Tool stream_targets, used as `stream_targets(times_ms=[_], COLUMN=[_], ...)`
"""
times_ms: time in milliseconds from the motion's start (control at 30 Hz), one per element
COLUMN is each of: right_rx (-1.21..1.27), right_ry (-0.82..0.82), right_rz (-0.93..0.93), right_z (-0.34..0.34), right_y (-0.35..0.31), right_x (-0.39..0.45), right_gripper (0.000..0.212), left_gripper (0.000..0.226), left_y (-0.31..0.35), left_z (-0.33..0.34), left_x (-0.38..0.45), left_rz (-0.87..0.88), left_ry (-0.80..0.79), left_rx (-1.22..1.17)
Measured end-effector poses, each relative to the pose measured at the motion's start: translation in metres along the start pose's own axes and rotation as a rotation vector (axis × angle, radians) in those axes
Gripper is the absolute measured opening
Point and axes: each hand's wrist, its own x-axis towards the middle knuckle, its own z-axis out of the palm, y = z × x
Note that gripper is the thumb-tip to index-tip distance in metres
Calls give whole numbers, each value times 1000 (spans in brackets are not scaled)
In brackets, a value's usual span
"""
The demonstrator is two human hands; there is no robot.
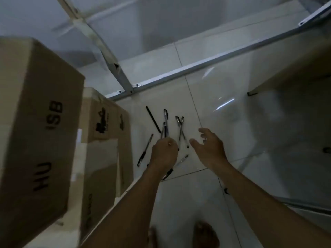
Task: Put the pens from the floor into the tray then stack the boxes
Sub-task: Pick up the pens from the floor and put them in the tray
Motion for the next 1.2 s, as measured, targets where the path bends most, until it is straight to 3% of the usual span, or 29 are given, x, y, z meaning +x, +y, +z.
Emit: stream_targets(times_ms=[167, 300, 367, 500, 667, 833, 933, 1033, 1200], right_rx=[43, 12, -56, -263, -532, -531, -530, -407, 229], right_ry=[20, 15, 15, 113, 197, 206, 197, 162, -61], right_rz=[48, 44, 40, 31, -105, -129, -131, -65, 161], right_z=[36, 65, 78, 98, 106, 105, 104, 102, 99], right_y=[34, 53, 60, 65, 72, 77, 82, 86, 77], right_x=[40, 65, 80, 100, 111, 117, 118, 119, 98], right_gripper=[48, 52, 59, 60, 45, 14, 10, 13, 18], left_gripper=[41, 76, 82, 72, 58, 32, 29, 30, 45], left_y=[-22, -35, -44, -61, -71, -71, -73, -70, -57], left_z=[32, 45, 48, 50, 51, 49, 52, 57, 59], left_x=[46, 78, 98, 116, 128, 143, 146, 143, 131], left_rz=[-111, -192, -217, -185, -181, -170, -137, -132, -16], left_ry=[-24, 32, 60, 120, 85, 54, 21, 14, 94], left_rx=[-208, -277, -319, -389, -431, -504, -430, -369, -196])
